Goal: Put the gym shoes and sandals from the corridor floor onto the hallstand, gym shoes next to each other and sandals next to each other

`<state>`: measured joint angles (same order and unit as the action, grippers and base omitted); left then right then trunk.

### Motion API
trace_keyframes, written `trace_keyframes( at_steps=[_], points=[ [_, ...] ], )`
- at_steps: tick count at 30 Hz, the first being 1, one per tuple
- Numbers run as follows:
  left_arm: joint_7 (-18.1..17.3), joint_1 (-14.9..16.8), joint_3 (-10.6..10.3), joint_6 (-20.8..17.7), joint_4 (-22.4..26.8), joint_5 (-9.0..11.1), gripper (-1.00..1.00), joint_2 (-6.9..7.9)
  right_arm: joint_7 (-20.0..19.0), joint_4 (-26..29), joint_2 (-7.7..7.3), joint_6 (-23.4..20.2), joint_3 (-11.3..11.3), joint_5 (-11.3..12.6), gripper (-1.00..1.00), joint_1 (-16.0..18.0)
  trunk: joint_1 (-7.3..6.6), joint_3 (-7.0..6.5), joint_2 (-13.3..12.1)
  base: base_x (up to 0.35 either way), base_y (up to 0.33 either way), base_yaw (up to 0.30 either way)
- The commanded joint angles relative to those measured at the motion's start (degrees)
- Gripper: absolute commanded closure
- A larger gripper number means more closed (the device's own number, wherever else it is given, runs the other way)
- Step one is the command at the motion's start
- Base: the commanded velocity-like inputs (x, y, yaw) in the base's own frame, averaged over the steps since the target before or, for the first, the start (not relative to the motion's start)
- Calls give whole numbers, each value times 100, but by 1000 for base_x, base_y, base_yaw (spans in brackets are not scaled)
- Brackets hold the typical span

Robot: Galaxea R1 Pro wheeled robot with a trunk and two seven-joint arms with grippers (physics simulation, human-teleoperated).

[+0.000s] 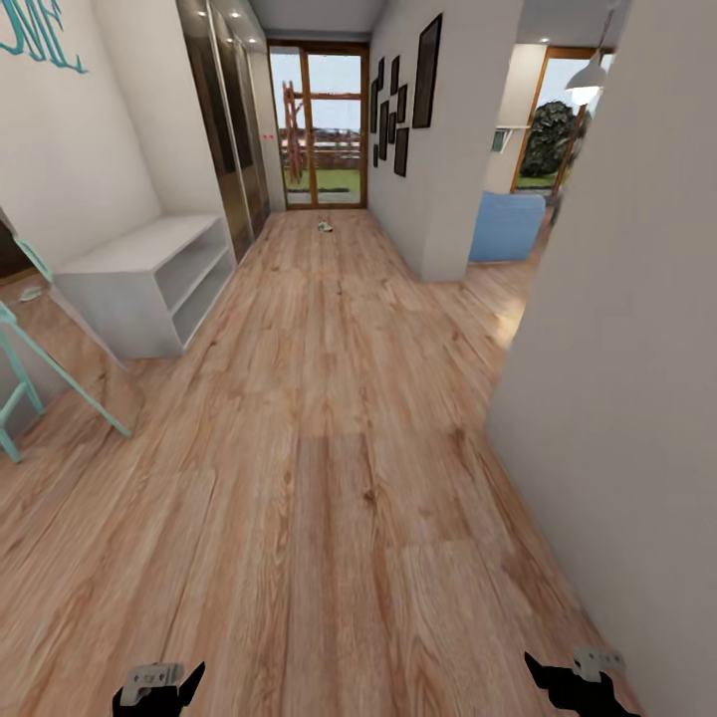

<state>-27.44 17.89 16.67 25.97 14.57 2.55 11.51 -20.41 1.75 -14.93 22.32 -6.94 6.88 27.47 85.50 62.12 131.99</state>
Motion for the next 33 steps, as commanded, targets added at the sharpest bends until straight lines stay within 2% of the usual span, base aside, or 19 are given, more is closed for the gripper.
trace_keyframes(
  at_steps=[1,14,33],
  points=[
    [-54,4,30,-4,-7,26,-100,0,-59,-8,-1,0,-26,59,-100,4,3,5,2,340,0,-4],
    [-51,4,30,-4,-7,26,-100,0,-61,-8,-2,0,-28,59,-100,4,3,5,2,340,3,-1],
    [-51,4,30,-4,-6,26,-100,1,-70,-8,-1,0,-25,48,-100,4,3,5,2,340,88,0]
  ],
)
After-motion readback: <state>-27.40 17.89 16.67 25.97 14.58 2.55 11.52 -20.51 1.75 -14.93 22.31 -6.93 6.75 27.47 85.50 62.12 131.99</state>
